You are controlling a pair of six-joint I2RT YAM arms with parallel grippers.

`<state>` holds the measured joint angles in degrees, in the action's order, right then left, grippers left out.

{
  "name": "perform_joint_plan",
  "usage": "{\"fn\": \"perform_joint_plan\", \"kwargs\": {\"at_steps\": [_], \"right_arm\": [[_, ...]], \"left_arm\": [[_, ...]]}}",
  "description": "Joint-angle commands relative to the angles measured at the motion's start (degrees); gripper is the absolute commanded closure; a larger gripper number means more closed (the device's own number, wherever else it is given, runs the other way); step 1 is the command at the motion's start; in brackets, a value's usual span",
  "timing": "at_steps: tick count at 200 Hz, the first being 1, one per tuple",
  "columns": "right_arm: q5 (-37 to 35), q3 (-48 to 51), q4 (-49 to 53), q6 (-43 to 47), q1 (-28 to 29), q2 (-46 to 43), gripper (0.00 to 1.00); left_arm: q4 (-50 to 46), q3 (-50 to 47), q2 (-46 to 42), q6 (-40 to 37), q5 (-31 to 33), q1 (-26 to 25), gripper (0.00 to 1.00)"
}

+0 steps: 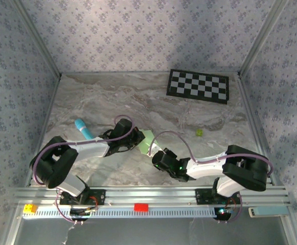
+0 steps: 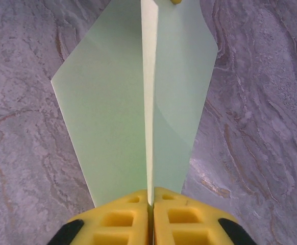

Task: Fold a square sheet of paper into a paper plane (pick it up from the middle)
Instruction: Fourth fold the wing at the center of the table.

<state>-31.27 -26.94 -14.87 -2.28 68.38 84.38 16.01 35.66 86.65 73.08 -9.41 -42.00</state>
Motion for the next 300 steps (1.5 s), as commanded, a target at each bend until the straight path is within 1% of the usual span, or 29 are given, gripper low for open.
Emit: {"fn": "perform_joint_plan", "kwargs": {"at_steps": [1,11,25,43,48,61,74,100,116,135,159,173,235,265,300], "right_arm": [[1.24,-1.32,-0.17,-1.82,-0.4,0.65,0.95],[1.92,-1.31,-0.16,-2.56,-0.68,0.77,0.96],[3.61,-1.32,-0.24,-3.87,-1.41,1.1,0.98],[6.7,-1.53,-0.6,-5.2,-2.24,1.66,0.99],[7.39,-1.77,-0.6,-5.43,-2.44,1.89,0.99],[8.45,-2.07,-0.64,-6.44,-2.76,2.53,1.0],[10.38,-2.46,-0.77,-7.34,-3.51,3.1,1.0],[14.37,-2.51,-1.77,-9.21,-5.14,3.34,1.0],[18.1,-2.42,-2.26,-10.49,-6.86,3.09,1.0],[25.31,-2.48,-2.52,-11.95,-9.53,3.12,1.0],[32.95,-2.59,-3.1,-15.8,-13.09,3.23,1.0],[36.81,-2.59,-3.41,-17.06,-14.62,3.29,1.0],[46.51,-2.75,-4.54,-23.85,-20.0,5.39,1.0],[51.51,-2.76,-6.03,-27.57,-22.27,6.39,1.0],[54.8,-2.33,-8.82,-31.35,-23.96,7.88,1.0]], "left_arm": [[-1.94,1.34,-1.49,-0.13,0.31,0.47,0.92],[-2.47,1.31,-1.79,-0.2,0.58,0.43,0.86],[-3.75,1.34,-2.67,-0.63,1.31,0.52,0.82],[-5.57,1.1,-4.18,-1.07,2.36,0.62,0.65],[-6.19,1.08,-4.63,-1.17,2.66,0.73,0.62],[-7.85,0.8,-6.08,-1.44,3.69,0.85,0.6],[-9.49,0.43,-7.61,-1.61,4.93,0.96,0.55],[-11.61,-0.49,-10.36,-1.93,6.19,1.44,0.53],[-12.55,-1.0,-11.79,-2.14,6.83,1.49,0.54],[-13.07,-1.64,-13.01,-2.28,7.17,1.57,0.55],[-13.31,-2.0,-13.62,-2.59,7.12,1.78,0.59],[-13.29,-2.17,-13.67,-2.59,7.06,1.83,0.63],[-10.67,-2.45,-11.24,-2.84,4.29,1.9,0.8],[-9.3,-2.35,-9.41,-2.76,2.98,1.9,0.83],[-7.54,-1.91,-6.78,-2.81,1.11,1.78,0.87]]}}
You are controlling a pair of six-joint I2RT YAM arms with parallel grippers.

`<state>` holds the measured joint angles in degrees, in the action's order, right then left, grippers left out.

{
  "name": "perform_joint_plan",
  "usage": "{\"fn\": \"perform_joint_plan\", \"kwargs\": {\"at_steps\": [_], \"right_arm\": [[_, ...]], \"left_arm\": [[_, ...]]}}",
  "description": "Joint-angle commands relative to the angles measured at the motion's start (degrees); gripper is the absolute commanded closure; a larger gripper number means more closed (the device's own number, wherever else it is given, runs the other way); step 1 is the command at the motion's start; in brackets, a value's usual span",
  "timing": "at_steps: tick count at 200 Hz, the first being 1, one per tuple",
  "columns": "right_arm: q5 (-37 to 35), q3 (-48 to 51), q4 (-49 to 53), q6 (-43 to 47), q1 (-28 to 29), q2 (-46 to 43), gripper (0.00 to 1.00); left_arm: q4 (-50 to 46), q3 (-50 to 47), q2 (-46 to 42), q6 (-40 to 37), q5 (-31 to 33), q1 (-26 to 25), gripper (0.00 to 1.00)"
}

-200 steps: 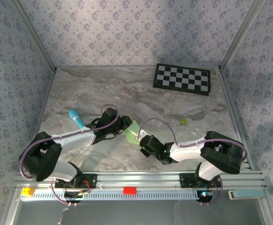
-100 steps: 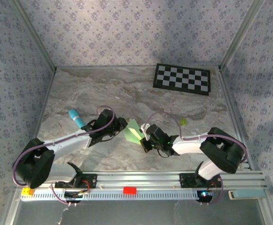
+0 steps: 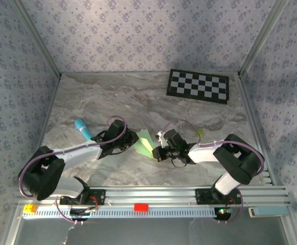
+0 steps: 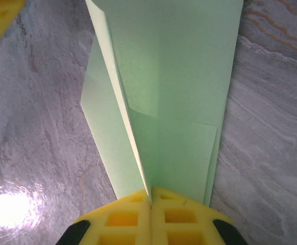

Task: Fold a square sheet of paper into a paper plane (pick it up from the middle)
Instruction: Fourth fold the wing at the center of the table.

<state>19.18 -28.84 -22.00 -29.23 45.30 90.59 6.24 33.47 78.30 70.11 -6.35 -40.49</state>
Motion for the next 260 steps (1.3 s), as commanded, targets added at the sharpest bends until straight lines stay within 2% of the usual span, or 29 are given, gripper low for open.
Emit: {"fn": "perform_joint_plan", "kwargs": {"at_steps": [1,57,136,260], "right_arm": [[4.41,-0.43,-1.8,-4.5,-0.94,1.73,1.0],[6.69,0.6,-4.74,-8.25,-2.57,2.95,1.0],[7.41,2.03,-5.92,-10.14,-3.48,2.94,1.0],[11.0,2.83,-9.65,-14.75,-4.95,3.89,1.0]], "left_arm": [[2.26,0.28,1.58,0.14,-1.98,0.3,0.87],[2.93,0.44,4.78,0.12,-2.35,0.14,0.93],[6.76,1.63,10.62,-0.01,-4.32,-0.74,0.96],[2.73,-0.96,12.15,0.31,-1.49,-0.94,0.99]]}}
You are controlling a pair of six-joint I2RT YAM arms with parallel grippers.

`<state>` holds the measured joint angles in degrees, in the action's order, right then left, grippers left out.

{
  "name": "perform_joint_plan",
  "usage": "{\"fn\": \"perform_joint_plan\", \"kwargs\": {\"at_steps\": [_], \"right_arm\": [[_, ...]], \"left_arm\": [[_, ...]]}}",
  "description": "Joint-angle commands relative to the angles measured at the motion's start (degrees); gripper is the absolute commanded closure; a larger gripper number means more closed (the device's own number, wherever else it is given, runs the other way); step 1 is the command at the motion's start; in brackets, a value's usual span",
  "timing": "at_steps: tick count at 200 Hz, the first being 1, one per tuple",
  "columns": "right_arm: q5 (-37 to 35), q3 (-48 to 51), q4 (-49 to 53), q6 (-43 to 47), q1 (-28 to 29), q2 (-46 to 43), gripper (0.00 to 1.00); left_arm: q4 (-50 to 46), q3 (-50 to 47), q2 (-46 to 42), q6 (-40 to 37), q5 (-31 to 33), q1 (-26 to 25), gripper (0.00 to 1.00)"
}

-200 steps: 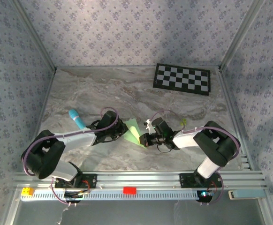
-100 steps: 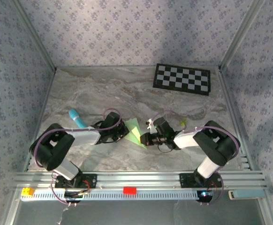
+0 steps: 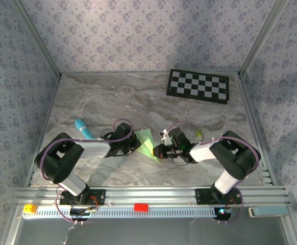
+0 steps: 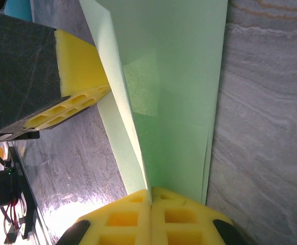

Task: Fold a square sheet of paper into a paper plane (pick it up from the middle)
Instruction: Fourth fold the wing at the center of the table.

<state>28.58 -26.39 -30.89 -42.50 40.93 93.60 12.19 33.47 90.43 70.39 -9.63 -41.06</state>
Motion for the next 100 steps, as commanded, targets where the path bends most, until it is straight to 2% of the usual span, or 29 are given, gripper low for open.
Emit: {"fn": "perform_joint_plan", "kwargs": {"at_steps": [1,100], "right_arm": [[1.63,0.38,-0.75,-1.51,-0.63,0.92,1.0],[0.78,2.18,-2.93,-3.81,-1.24,0.7,1.0]], "left_arm": [[-3.22,-0.96,0.01,0.02,1.75,-0.35,1.0],[-4.56,-0.16,0.27,-0.34,2.0,-0.43,1.0]]}}
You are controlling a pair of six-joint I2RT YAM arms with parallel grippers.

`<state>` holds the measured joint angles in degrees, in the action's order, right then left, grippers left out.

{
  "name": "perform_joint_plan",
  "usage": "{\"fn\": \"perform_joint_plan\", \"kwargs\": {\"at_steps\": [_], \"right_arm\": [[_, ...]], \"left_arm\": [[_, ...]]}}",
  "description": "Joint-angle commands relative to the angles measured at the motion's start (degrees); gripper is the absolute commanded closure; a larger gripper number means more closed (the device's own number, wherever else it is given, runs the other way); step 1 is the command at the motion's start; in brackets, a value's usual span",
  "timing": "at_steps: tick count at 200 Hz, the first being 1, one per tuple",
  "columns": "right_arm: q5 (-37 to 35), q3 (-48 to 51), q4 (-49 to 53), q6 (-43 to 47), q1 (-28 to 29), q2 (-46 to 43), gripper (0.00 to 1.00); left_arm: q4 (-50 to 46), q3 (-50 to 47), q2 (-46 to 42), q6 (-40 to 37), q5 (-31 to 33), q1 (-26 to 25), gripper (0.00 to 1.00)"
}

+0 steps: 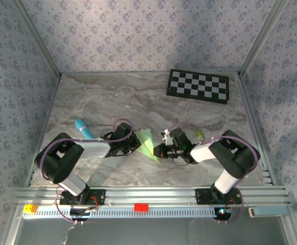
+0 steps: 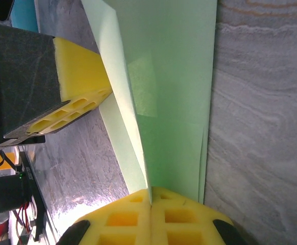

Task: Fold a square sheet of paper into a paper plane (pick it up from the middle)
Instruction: Fourth fold the wing at the center of the table.

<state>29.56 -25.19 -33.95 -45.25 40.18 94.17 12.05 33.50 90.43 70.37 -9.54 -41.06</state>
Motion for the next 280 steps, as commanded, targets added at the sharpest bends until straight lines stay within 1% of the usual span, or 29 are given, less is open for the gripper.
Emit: {"fn": "perform_joint_plan", "kwargs": {"at_steps": [1,114,163,196,217,234,280], "right_arm": [[-0.21,0.96,0.08,-1.1,-0.48,0.09,1.0],[-0.8,1.81,-0.09,-2.47,-0.7,0.79,1.0],[-0.12,1.54,0.28,-2.72,-0.73,2.0,1.0],[0.54,0.94,0.84,-2.81,-0.98,2.85,1.0],[0.57,0.84,1.28,-2.77,-1.23,2.96,1.0],[0.58,0.85,1.46,-2.79,-1.46,3.06,1.0],[0.78,0.75,1.47,-3.09,-1.69,3.56,1.0]], "left_arm": [[-4.42,-0.19,0.27,-0.32,1.9,-0.43,1.0],[-4.68,0.42,0.2,-0.63,1.85,-0.41,1.0],[-4.43,2.21,-1.22,-3.55,1.04,-0.38,0.95],[-4.09,3.89,-4.2,-6.78,0.55,-0.58,0.9],[-1.79,4.01,-5.5,-7.99,-1.1,-0.55,0.9],[1.59,3.82,-5.31,-8.14,-3.69,-0.59,0.91],[8.49,4.71,-0.16,-6.55,-9.22,-0.75,0.93]]}}
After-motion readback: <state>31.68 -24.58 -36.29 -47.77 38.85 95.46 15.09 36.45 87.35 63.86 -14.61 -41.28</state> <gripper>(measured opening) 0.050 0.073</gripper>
